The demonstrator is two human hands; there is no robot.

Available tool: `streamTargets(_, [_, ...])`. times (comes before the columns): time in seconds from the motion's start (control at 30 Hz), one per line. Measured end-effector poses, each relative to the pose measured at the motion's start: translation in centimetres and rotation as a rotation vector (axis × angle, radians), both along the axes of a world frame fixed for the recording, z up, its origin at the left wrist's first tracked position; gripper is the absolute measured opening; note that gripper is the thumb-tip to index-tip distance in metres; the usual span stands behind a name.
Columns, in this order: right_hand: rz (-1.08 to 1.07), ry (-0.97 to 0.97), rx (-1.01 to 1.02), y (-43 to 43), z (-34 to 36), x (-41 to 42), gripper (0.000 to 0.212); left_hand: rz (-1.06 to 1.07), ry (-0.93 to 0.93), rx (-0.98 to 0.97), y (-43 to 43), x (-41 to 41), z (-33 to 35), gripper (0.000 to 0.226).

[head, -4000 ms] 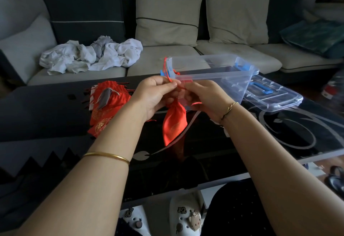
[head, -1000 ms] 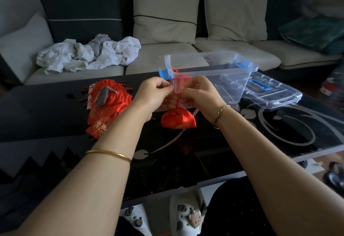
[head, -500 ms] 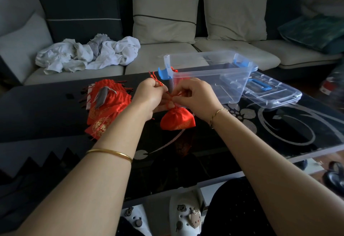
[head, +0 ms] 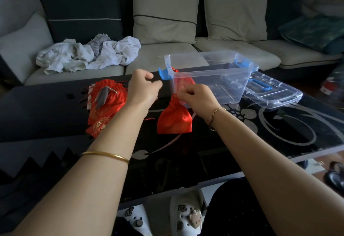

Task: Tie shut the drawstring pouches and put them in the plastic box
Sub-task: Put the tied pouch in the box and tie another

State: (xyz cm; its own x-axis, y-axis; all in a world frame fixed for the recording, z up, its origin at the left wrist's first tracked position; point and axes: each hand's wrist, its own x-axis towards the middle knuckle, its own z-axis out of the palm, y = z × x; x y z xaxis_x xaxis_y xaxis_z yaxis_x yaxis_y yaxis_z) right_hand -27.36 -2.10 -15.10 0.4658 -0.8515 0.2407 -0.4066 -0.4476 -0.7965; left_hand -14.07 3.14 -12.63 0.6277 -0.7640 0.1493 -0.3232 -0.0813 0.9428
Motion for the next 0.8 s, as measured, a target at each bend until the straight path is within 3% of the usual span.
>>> streamTargets(0.17, [-0.048,-0.114,0.138,-0.4,-0.3,0.3,0.032,-0.216,-0.533,-0.003,1.3,-1.3,0.9,0.007])
streamTargets(0.27, [-0.067,-0.147,0.188,-0.4,-0.2,0.4,0.027,-0.181,-0.73,0.034,1.0,-1.6,0.4,0.006])
streamTargets(0.6, [0.012,-0.456,0.579,-0.3,-0.3,0.2,0.021,-0.118,-0.795,0.103,1.0,-2.0,-0.1,0.009])
streamTargets(0.8, [0.054,-0.464,0.609,-0.6,-0.4,-0.3,0.02,-0.157,-0.822,0.026,0.4,-1.9,-0.5,0.008])
